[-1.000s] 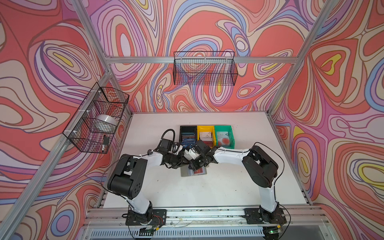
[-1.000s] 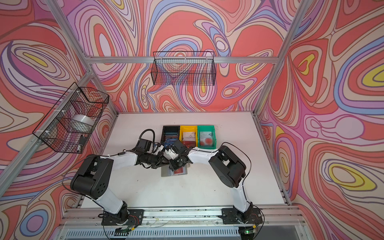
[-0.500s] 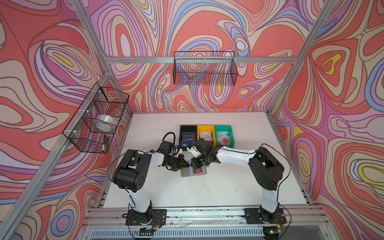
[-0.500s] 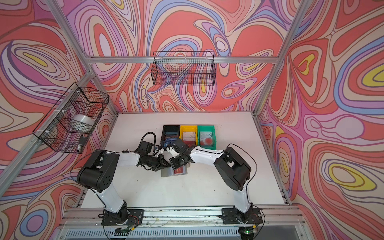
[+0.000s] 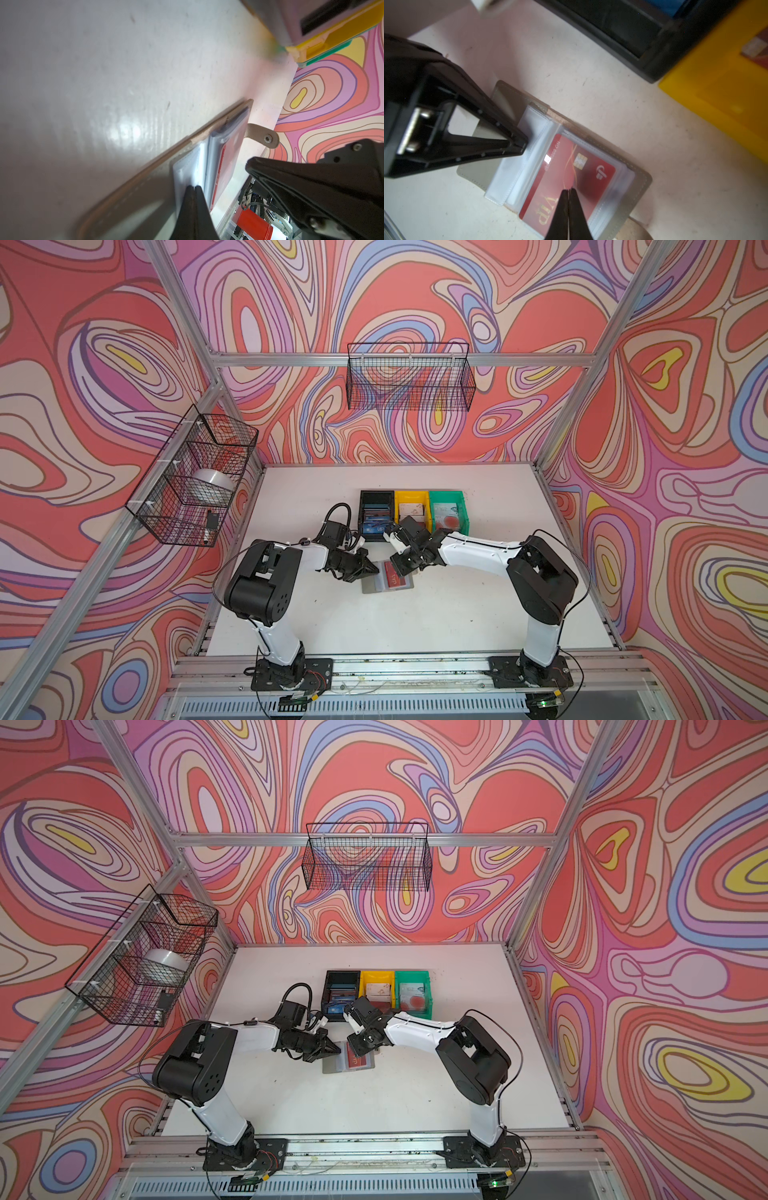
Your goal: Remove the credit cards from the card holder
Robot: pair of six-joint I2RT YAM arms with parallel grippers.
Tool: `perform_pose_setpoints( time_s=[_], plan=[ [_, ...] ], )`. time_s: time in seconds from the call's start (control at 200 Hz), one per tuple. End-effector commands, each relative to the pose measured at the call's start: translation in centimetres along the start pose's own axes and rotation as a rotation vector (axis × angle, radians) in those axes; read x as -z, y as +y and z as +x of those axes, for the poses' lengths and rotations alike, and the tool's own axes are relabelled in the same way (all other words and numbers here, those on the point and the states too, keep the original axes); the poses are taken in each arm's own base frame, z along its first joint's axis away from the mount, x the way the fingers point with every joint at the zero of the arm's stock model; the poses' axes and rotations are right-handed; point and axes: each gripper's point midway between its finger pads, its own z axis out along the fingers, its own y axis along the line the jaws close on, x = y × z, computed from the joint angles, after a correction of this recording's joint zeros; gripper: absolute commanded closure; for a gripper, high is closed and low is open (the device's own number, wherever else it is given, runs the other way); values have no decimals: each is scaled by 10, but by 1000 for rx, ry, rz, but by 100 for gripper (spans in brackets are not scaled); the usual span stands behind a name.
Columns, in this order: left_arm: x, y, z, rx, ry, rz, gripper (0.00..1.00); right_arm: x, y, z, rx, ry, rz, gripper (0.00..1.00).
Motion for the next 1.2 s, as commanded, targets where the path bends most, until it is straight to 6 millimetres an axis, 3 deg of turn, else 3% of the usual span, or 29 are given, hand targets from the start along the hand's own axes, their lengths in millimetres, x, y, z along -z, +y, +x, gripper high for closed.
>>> perform_pose_setpoints(
  time_s=[0.0,0.426,0.861,1.067,1.192],
  plan=[
    [11,-16,-5,-25,-18,6,100,-10,-9,14,-9,42,28,93],
    [8,-45,-7,-60,-16,47,100,-17,-12,25,-23,52,19,93],
    [15,-45,-4,-76,-31,21,100,-18,26,2,-19,-13,-193,92],
    [31,-45,-7,-42,-81,66,100,-17,43,-10,-38,-39,-288,92],
    [44,-35,-8,-7,-111,64,100,-16,52,-17,-47,-67,-341,93]
  ],
)
